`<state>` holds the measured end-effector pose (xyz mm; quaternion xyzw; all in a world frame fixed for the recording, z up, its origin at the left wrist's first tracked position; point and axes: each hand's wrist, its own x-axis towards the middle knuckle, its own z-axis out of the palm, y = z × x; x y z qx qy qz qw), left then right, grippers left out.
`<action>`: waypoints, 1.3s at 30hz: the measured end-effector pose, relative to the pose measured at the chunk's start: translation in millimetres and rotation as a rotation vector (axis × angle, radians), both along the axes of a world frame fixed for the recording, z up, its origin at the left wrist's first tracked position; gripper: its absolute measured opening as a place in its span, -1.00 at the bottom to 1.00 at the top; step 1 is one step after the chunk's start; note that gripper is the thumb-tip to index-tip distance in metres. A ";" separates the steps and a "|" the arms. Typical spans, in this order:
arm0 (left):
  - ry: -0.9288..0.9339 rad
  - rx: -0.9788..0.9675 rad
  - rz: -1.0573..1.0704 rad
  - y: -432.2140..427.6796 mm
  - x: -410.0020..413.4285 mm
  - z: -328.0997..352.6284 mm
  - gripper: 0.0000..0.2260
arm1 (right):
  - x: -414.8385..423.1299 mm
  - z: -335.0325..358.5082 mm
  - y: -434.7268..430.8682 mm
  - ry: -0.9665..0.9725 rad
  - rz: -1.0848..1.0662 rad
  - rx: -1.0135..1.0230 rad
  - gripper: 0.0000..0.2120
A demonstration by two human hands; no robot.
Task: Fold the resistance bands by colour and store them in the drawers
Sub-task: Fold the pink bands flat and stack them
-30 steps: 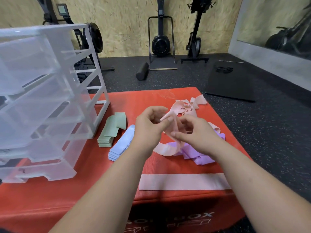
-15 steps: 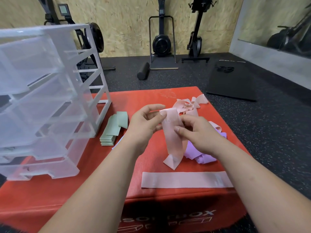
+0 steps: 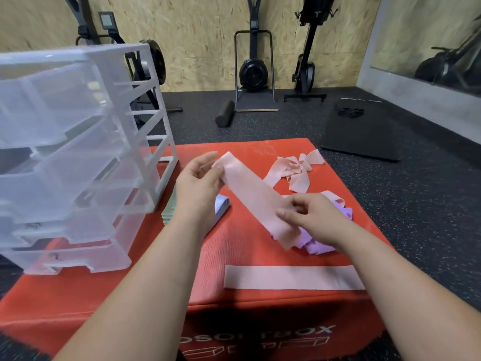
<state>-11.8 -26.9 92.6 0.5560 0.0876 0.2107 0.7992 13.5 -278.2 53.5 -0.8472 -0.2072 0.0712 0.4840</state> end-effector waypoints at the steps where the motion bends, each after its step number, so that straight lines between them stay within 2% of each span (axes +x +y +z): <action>1: 0.022 0.019 0.012 4.0 -0.8 -0.9 -0.76 | -2.3 5.1 -5.6 0.001 -0.013 0.018 -0.76; 5: 0.116 0.140 0.013 10.9 -10.6 -8.1 -0.71 | -14.8 19.3 -28.9 0.066 -0.004 0.024 -0.81; 10: 0.256 -0.002 -0.151 8.5 -29.9 -15.1 -0.66 | -32.9 19.3 -51.9 0.326 0.141 -0.063 -0.60; 14: 0.318 0.006 -0.167 9.2 -41.6 -19.9 -0.70 | -43.4 18.4 -63.0 0.301 0.077 -0.097 -0.63; 19: 0.375 0.069 -0.272 17.1 -55.3 -29.2 -0.86 | -51.1 13.1 -86.4 0.305 -0.038 -0.122 -0.74; 21: 0.388 0.087 -0.313 19.0 -60.5 -32.6 -0.86 | -56.5 12.2 -92.1 0.296 -0.080 -0.117 -0.81; 24: 0.399 0.095 -0.340 20.1 -65.5 -41.2 -0.86 | -63.4 6.3 -93.2 0.366 -0.153 -0.047 -0.88; 26: 0.421 0.121 -0.327 19.3 -68.8 -48.7 -0.85 | -66.6 -0.6 -90.7 0.453 -0.198 0.016 -0.78; 30: 0.456 0.115 -0.292 15.1 -78.3 -63.7 -0.70 | -67.8 -16.5 -89.1 0.615 -0.312 0.209 -0.58; 31: 0.471 0.127 -0.299 13.4 -80.7 -69.0 -0.68 | -69.7 -19.3 -89.7 0.619 -0.318 0.205 -0.56; 34: 0.519 0.225 -0.301 9.0 -88.5 -87.7 -0.65 | -75.0 -32.8 -89.8 0.514 -0.303 -0.009 -0.53; 39: 0.567 0.371 -0.266 9.0 -92.4 -105.6 -0.67 | -75.3 -49.0 -82.9 0.315 -0.419 -0.047 -0.60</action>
